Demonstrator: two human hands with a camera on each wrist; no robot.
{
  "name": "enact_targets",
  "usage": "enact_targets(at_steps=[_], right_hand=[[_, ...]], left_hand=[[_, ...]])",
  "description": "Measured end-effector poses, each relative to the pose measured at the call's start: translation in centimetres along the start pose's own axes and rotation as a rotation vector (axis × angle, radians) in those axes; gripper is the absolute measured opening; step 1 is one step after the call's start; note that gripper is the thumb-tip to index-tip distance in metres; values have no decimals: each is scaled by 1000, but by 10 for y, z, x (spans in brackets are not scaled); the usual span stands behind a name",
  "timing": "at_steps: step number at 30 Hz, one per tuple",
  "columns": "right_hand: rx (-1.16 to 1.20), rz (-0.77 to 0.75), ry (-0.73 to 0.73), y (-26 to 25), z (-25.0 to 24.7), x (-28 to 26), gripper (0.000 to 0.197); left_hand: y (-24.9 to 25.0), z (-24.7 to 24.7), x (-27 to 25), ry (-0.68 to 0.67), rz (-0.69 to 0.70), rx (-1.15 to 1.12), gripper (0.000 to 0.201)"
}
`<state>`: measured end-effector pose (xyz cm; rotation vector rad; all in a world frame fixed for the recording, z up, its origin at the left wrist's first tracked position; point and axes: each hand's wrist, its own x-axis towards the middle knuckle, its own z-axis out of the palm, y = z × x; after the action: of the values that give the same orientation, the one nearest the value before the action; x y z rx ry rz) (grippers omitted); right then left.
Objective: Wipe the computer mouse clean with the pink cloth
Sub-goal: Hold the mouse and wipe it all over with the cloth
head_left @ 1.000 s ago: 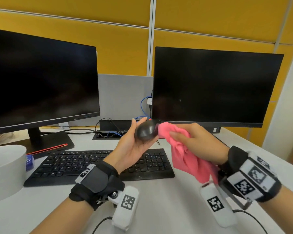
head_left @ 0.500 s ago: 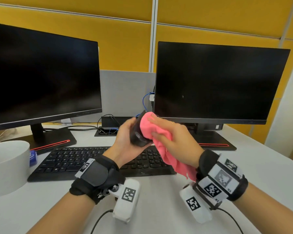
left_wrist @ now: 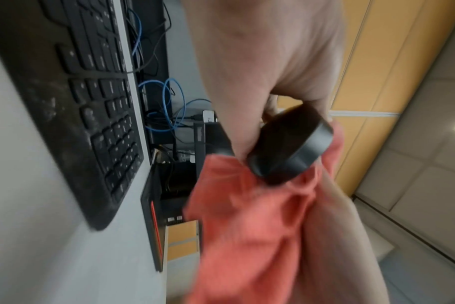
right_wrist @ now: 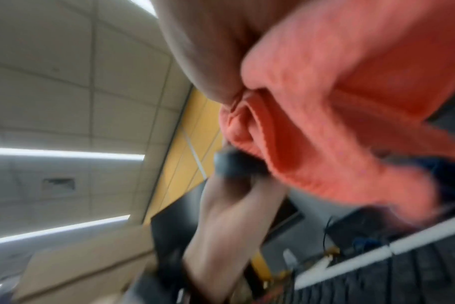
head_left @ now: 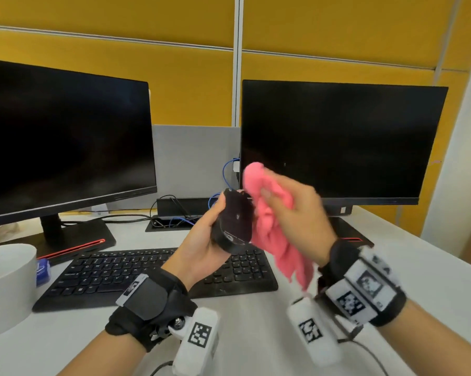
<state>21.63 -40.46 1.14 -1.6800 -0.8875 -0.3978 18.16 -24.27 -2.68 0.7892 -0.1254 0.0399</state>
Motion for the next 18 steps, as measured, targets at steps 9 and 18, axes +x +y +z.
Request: enact_targets(at_steps=[9, 18], right_hand=[[-40, -100, -299, -13, 44, -27, 41], [-273, -306, -644, 3, -24, -43, 39]], left_hand=[[8, -12, 12, 54, -19, -143, 47], [18, 4, -3, -108, -26, -106, 83]])
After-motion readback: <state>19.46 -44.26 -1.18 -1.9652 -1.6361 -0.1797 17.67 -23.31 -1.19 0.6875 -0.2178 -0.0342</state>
